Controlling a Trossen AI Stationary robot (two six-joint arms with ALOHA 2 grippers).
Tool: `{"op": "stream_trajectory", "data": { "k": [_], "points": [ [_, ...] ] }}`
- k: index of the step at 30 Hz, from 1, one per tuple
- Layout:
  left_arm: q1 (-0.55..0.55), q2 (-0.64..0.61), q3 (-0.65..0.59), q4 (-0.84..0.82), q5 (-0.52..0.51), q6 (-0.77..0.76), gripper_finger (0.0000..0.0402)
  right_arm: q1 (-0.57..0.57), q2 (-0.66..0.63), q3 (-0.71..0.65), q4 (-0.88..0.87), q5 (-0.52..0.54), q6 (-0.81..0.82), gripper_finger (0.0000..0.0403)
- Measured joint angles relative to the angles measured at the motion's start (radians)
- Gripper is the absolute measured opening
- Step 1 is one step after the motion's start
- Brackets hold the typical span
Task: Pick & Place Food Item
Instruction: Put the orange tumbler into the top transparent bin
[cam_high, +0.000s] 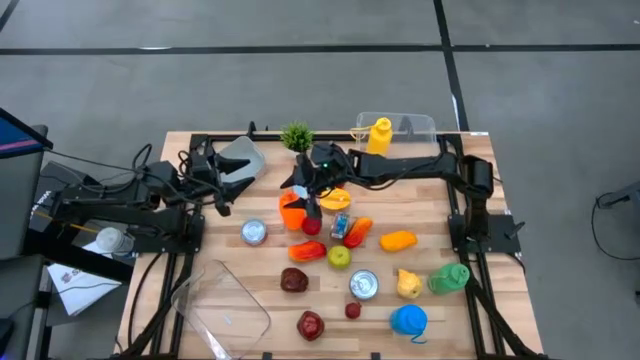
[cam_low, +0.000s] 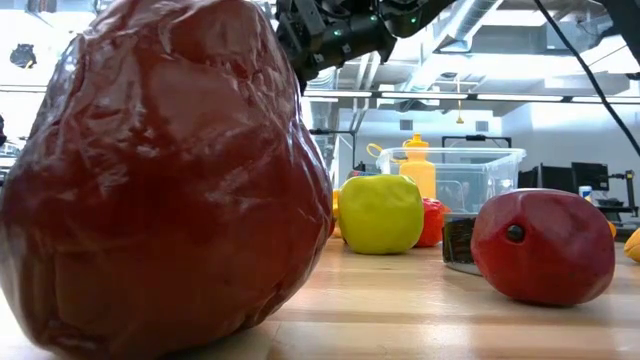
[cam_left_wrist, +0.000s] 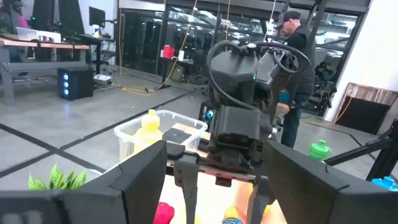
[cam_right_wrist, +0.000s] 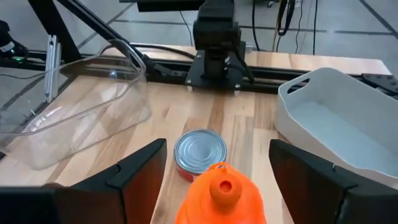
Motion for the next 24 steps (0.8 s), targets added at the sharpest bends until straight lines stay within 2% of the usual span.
{"op": "stream_trajectory", "data": {
  "k": [10,24],
  "points": [
    [0.0,0.0,0.0,0.0,0.0,0.0,0.026,-0.005,0.004,0.0,-0.02,-0.027,-0.016,0.0261],
    [0.0,0.0,0.0,0.0,0.0,0.0,0.026,-0.013,0.005,0.0,-0.04,-0.058,-0.07,0.0153]
  ]
}}
